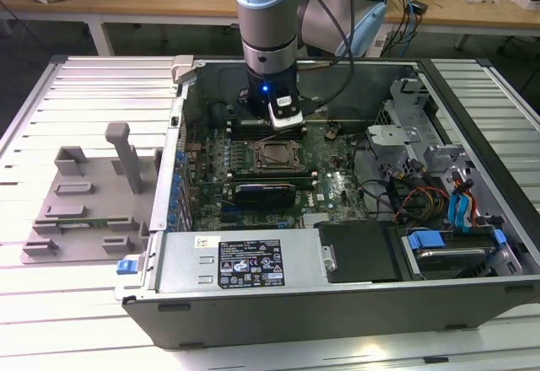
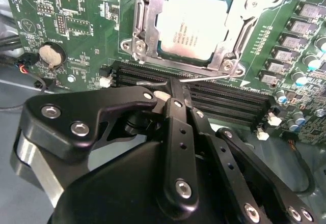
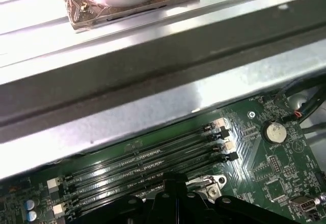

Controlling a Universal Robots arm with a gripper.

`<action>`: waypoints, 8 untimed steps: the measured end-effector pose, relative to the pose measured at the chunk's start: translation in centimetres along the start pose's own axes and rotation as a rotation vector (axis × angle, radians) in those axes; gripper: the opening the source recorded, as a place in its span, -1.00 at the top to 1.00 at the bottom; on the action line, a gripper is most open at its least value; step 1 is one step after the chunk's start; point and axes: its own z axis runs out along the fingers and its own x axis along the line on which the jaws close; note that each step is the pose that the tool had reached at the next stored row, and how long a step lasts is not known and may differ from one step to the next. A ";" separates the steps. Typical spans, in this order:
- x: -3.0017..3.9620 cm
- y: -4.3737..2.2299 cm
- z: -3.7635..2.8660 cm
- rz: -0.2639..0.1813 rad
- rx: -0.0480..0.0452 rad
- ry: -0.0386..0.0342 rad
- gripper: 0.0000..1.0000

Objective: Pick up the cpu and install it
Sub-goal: 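Install the first cpu locking lever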

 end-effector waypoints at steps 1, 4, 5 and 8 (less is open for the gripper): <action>0.01 -0.01 0.06 0.000 0.0012 -0.0003 0.79; 0.03 -0.04 0.30 0.001 0.0035 -0.0012 0.79; 0.00 -0.04 0.39 0.014 0.0041 -0.0042 0.79; -0.01 -0.07 0.54 0.051 0.0071 -0.0125 0.79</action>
